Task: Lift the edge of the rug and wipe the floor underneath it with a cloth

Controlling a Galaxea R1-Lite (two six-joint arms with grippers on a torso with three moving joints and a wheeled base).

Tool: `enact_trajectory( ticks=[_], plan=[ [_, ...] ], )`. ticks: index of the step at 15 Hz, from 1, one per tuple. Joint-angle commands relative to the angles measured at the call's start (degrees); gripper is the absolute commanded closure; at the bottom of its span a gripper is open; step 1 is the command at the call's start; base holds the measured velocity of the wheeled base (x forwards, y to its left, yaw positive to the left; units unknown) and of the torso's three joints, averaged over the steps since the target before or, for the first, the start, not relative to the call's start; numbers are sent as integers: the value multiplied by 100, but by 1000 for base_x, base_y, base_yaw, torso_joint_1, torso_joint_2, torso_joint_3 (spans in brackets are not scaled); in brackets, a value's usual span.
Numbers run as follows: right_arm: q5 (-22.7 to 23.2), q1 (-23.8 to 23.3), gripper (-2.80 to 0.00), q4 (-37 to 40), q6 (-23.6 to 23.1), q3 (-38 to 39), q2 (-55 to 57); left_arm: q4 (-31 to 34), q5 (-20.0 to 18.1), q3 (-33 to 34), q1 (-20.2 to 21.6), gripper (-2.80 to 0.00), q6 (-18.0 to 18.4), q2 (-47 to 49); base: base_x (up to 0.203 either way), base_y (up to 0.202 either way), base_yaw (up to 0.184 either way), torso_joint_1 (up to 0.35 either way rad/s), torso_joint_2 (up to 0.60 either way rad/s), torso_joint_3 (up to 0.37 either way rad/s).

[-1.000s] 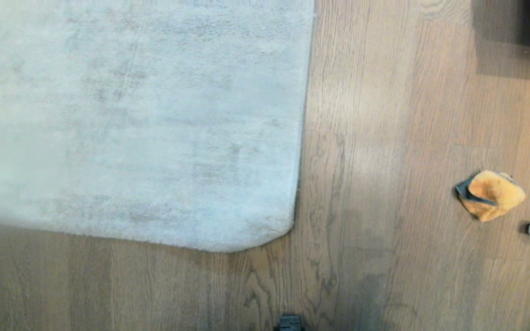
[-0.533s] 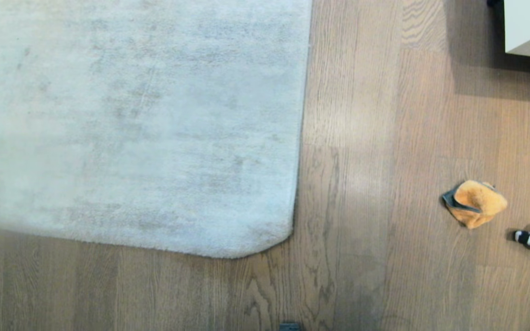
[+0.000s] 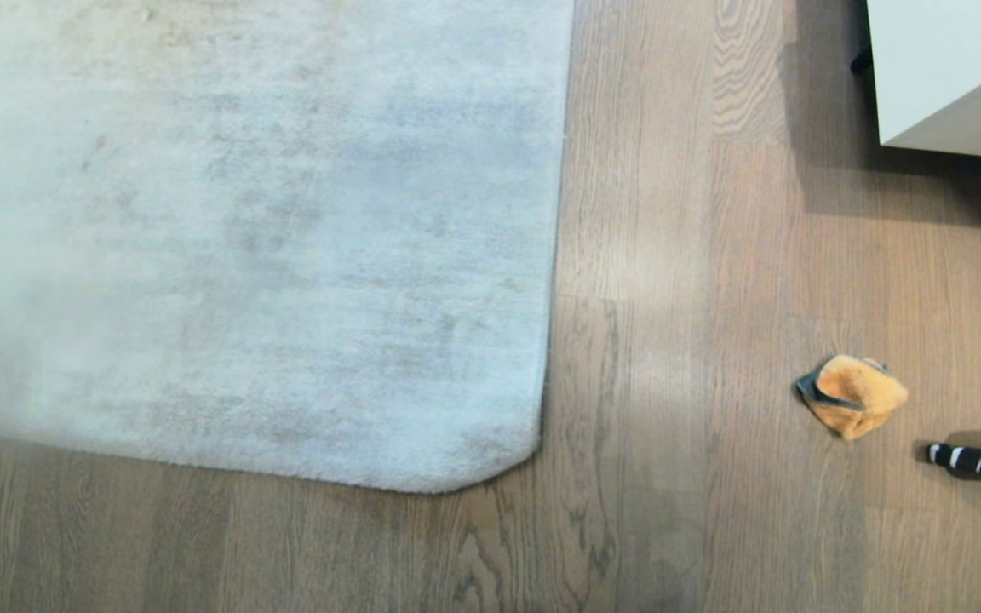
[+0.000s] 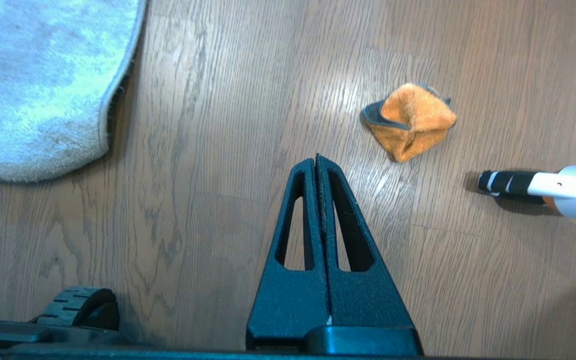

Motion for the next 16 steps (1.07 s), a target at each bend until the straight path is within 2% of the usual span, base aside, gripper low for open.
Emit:
enact_trajectory(
  ticks=[1, 16],
  plan=[
    [4, 0, 0, -5, -6, 0, 9, -2, 9, 1, 0, 0, -3, -2, 0, 0, 0, 2, 2, 203],
    [4, 0, 0, -5, -6, 0, 9, -2, 13, 1, 0, 0, -20, -2, 0, 0, 0, 3, 2, 200]
  ],
)
